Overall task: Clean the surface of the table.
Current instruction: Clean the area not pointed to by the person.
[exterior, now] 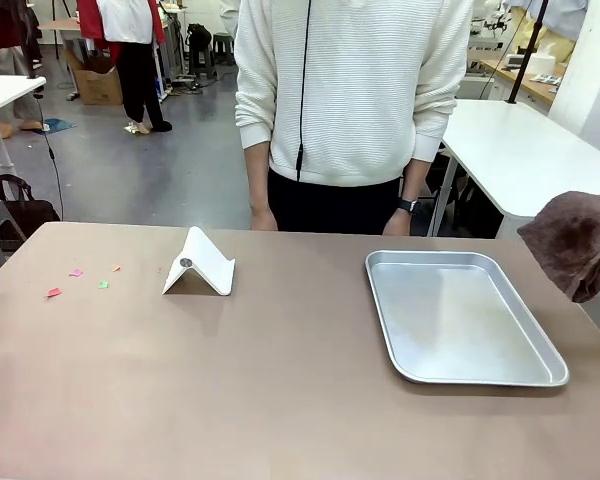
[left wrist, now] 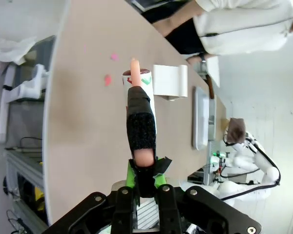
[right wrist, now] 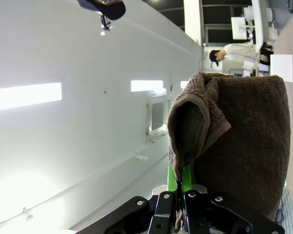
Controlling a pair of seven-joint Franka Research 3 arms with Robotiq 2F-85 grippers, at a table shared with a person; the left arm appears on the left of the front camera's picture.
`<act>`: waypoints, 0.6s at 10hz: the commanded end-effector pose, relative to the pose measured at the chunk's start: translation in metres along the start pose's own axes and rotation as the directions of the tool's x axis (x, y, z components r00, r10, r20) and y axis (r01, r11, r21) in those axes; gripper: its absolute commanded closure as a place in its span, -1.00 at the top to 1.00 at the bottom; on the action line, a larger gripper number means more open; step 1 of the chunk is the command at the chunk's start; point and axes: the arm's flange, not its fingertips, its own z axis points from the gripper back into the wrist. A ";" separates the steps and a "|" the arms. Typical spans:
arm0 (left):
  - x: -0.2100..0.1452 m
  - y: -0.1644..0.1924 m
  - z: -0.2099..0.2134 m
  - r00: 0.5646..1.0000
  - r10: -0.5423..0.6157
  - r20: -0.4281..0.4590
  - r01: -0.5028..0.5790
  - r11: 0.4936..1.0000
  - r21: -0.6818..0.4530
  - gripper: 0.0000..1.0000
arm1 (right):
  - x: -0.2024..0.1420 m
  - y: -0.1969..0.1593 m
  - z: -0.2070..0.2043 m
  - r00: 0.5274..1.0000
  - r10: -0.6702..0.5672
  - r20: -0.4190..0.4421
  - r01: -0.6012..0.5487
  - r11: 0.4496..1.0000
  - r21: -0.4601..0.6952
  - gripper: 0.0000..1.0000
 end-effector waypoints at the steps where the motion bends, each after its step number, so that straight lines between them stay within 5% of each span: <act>1: -0.017 -0.007 0.012 1.000 -0.003 0.017 0.002 0.999 0.035 -0.68 | 0.001 0.003 -0.005 1.000 -0.004 0.009 0.004 1.000 0.003 -0.94; 3: -0.025 -0.002 0.029 0.990 0.067 0.123 -0.069 0.997 0.017 -0.68 | 0.001 0.003 -0.005 1.000 -0.004 0.009 0.004 1.000 0.003 -0.94; 4: -0.013 0.004 0.023 0.999 0.008 0.034 -0.009 0.999 0.035 -0.68 | 0.001 0.003 -0.005 1.000 -0.004 0.009 0.004 1.000 0.003 -0.94; 6: -0.013 0.004 0.023 0.999 0.008 0.034 -0.009 0.999 0.035 -0.68 | 0.001 0.003 -0.005 1.000 -0.004 0.009 0.004 1.000 0.003 -0.94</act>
